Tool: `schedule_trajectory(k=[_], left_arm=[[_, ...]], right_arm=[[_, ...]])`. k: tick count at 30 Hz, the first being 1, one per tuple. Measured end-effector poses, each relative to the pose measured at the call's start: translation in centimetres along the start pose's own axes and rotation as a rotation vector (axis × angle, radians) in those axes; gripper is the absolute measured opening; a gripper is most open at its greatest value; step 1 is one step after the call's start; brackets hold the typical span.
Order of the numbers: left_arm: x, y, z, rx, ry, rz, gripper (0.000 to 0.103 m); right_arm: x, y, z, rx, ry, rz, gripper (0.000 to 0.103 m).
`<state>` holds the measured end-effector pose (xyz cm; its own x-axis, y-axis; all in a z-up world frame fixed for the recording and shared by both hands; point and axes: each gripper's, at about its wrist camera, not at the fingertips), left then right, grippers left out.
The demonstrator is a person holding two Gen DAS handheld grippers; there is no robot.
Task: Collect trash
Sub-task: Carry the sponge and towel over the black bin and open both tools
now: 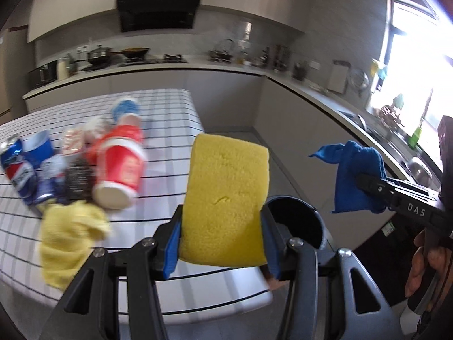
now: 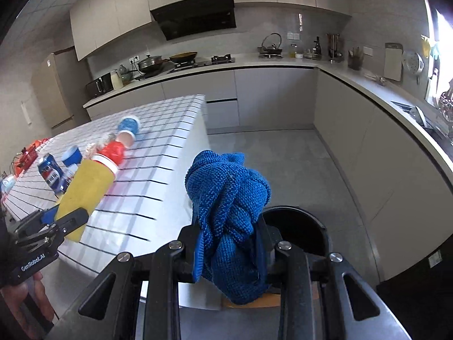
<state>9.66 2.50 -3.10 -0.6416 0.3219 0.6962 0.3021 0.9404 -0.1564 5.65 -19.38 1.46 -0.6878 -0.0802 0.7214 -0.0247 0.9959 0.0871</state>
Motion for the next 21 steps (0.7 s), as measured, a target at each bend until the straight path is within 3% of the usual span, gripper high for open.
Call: schedule_trajectory(k=[8,12,21], left_arm=[[-5.0,-7.2,0.2,-0.058,0.081,0.085,0.051],[-8.4,-10.1,0.5,-0.085,0.128,0.093,0.051],[-16.4,-12.8,2.1,-0.091,0.257,0.112,0.055]], right_arm=[[-1.9,-7.3,1.9,0.027,0.058,0.0,0.031],[-4.2,-10.4,3.1,0.045,0.105,-0.019,0.031],[-13.6,-15.2,4.1,0.123,0.241,-0.129,0.033]])
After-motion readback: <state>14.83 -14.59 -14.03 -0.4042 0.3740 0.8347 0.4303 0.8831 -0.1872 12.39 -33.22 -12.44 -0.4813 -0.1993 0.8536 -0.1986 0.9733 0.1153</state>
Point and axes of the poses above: each gripper's, at about its wrist camera, not at the fingertips, and x roughly against the way its jaws point, y to its left, z to its underside, and after that the axes turned 4 degrees about y, right-handed
